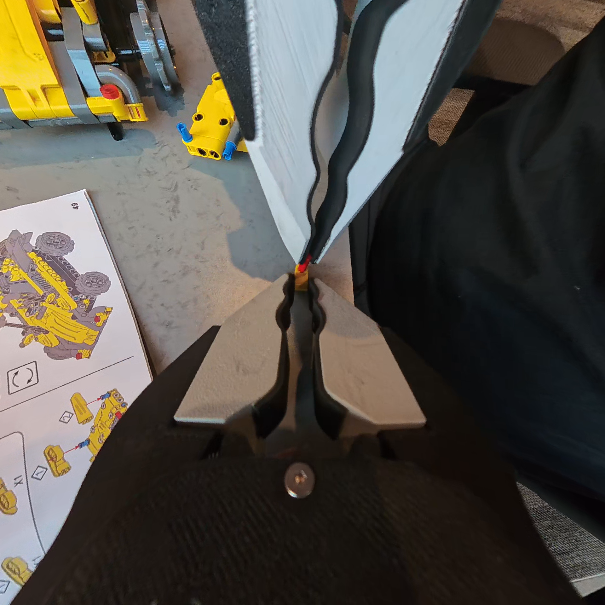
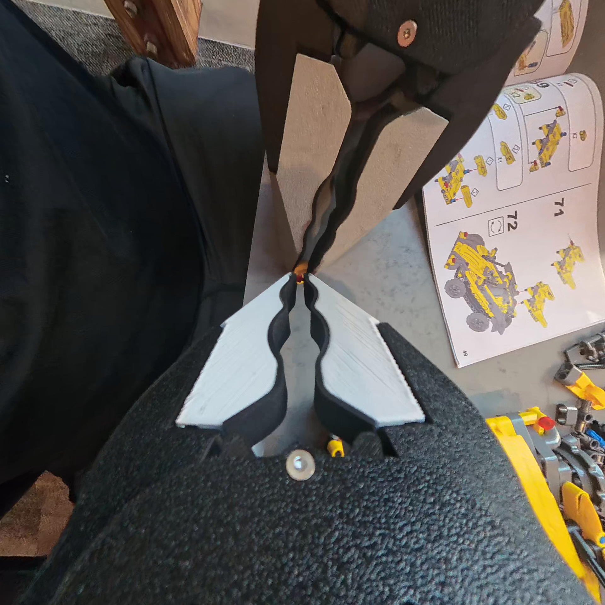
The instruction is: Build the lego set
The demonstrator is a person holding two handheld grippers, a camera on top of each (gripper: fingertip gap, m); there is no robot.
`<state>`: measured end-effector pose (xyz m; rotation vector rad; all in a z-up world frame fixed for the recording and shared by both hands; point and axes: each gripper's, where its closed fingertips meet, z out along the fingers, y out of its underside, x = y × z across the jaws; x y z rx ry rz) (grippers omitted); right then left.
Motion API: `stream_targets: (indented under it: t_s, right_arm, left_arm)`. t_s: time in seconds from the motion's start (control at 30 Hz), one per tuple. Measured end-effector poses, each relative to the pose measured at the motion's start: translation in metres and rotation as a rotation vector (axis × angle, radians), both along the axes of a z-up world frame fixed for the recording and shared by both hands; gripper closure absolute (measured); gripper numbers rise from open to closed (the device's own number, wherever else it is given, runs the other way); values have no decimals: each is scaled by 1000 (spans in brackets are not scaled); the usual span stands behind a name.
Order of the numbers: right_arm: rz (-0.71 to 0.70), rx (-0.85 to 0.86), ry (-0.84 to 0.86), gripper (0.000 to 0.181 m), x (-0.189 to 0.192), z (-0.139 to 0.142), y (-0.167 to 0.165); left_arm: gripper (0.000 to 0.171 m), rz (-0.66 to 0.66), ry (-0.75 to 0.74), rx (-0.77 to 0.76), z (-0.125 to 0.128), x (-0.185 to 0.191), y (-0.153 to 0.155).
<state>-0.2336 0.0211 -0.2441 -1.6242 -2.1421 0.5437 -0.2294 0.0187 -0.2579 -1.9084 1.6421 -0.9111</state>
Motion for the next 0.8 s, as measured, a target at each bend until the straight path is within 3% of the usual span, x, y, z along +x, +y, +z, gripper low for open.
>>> stream_targets:
  t_s: [0.43,0.8]
  right_arm:
    - [7,55,-84,177,0,-8,0]
    - [-108,-53,23,176,0,-8,3]
  left_arm:
    - [167,8,3,14,-1,0,1]
    - [167,24,2,19,-1,1,4]
